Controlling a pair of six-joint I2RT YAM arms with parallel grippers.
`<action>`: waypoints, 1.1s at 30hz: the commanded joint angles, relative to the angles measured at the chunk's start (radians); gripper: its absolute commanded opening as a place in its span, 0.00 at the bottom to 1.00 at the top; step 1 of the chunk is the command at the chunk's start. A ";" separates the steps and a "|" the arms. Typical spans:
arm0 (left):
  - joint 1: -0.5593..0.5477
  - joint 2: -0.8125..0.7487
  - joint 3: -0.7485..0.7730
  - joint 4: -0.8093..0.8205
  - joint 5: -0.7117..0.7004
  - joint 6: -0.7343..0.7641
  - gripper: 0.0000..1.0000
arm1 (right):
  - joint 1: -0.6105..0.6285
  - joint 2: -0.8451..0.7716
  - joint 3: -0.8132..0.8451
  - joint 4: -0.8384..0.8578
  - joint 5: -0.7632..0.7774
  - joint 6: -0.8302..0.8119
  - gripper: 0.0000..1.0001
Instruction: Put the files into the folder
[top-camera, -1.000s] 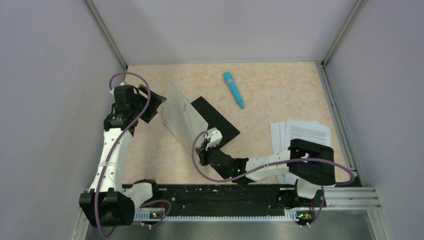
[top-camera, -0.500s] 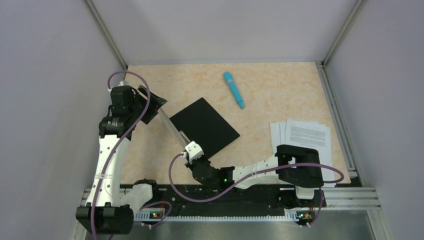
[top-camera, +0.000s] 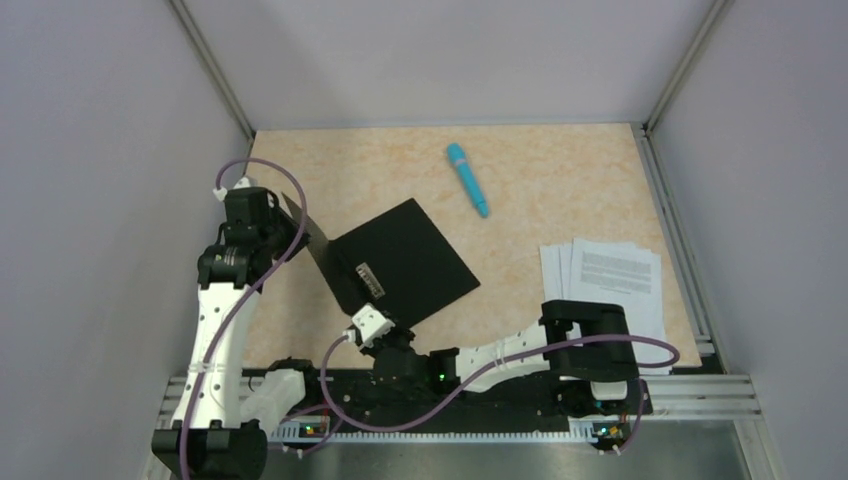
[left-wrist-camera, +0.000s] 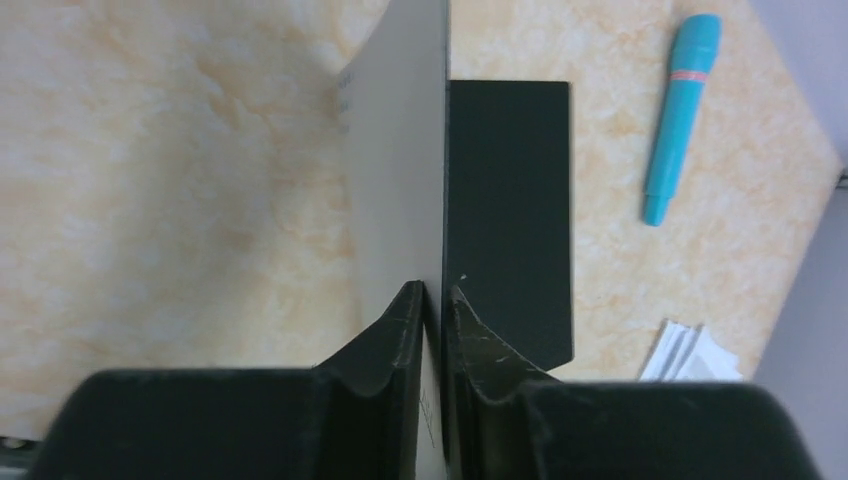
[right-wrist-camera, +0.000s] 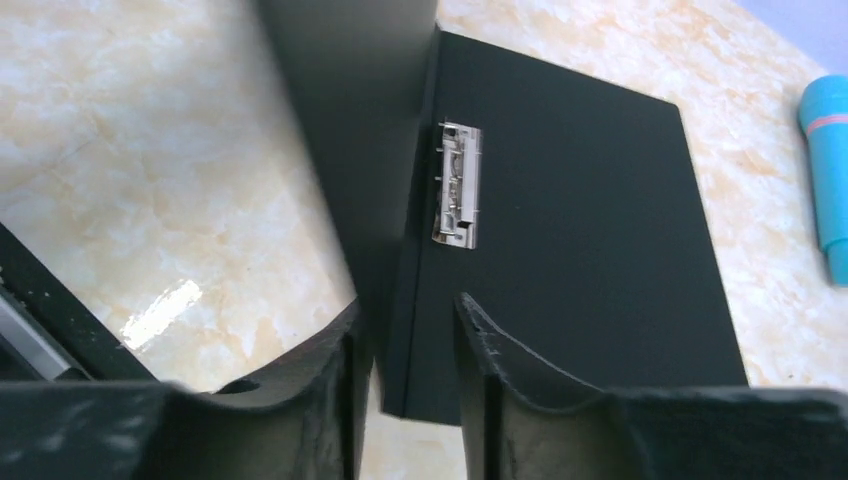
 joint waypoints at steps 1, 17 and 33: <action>-0.004 -0.037 -0.006 0.009 -0.066 0.098 0.08 | 0.040 -0.062 0.024 0.017 0.032 -0.028 0.49; -0.002 -0.073 -0.097 0.267 0.265 0.286 0.00 | 0.207 -0.470 -0.027 -0.331 -0.160 0.201 0.94; 0.005 0.135 -0.042 0.304 0.310 0.289 0.00 | -0.182 -0.748 -0.126 -0.662 -0.236 0.535 0.95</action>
